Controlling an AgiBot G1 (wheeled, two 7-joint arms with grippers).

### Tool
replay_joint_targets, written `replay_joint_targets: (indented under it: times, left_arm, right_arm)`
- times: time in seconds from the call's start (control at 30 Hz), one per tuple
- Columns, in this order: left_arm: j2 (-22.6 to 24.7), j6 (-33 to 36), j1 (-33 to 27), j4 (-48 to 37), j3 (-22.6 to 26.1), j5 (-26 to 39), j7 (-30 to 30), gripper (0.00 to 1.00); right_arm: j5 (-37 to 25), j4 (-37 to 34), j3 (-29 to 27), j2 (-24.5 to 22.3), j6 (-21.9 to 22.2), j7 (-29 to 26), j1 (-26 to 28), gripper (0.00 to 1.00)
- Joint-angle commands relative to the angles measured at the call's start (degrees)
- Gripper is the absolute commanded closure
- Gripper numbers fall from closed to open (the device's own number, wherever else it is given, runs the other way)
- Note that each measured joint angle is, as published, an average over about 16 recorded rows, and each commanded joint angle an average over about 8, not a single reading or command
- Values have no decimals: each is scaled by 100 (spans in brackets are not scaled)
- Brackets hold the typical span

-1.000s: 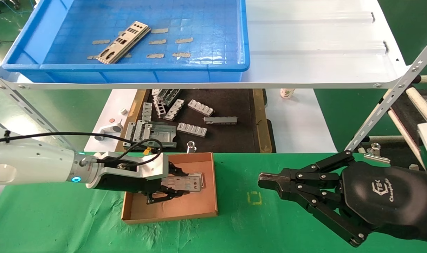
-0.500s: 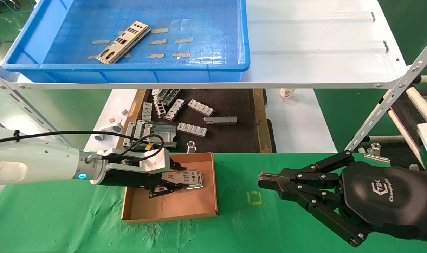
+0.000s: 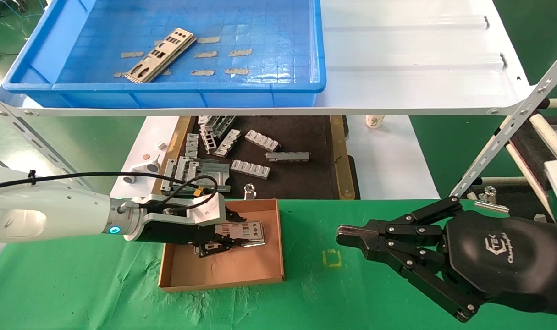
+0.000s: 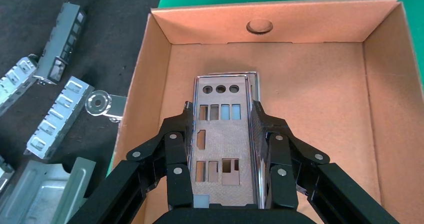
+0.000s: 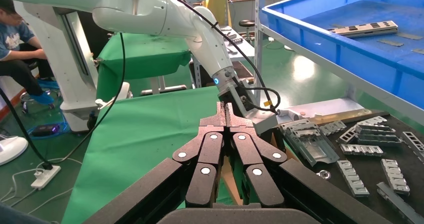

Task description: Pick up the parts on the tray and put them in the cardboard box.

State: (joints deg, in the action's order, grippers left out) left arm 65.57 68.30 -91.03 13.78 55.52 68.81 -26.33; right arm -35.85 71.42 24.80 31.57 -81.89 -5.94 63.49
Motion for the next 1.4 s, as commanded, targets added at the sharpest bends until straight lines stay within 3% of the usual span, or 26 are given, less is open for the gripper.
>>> replay_joint_targets:
  times: [0.03, 0.13, 0.2, 0.73, 1.17, 1.27, 1.4]
  left_arm:
    - [31, 20, -11, -92, -2, -4, -48, 49]
    - [67, 51, -31, -202, -7, -12, -106, 12]
    - [89, 72, -45, -270, -9, -15, -139, 1]
    - [208, 187, -188, -699, -34, -47, -375, 0]
    - [79, 754, -357, -814, -186, -283, -469, 0]
    - [-33, 1093, -422, -811, -269, -417, -411, 0]
    - [-157, 1437, -458, -768, -363, -557, -317, 0]
  right_arm:
    - [0, 0, 0, 0, 0, 0, 0, 100]
    - [0, 0, 0, 0, 0, 0, 0, 100]
    - [0, 0, 0, 0, 0, 0, 0, 100]
    - [0, 0, 0, 0, 0, 0, 0, 100]
    - [0, 0, 0, 0, 0, 0, 0, 100]
    - [0, 0, 0, 0, 0, 0, 0, 89]
    - [0, 0, 0, 0, 0, 0, 0, 39]
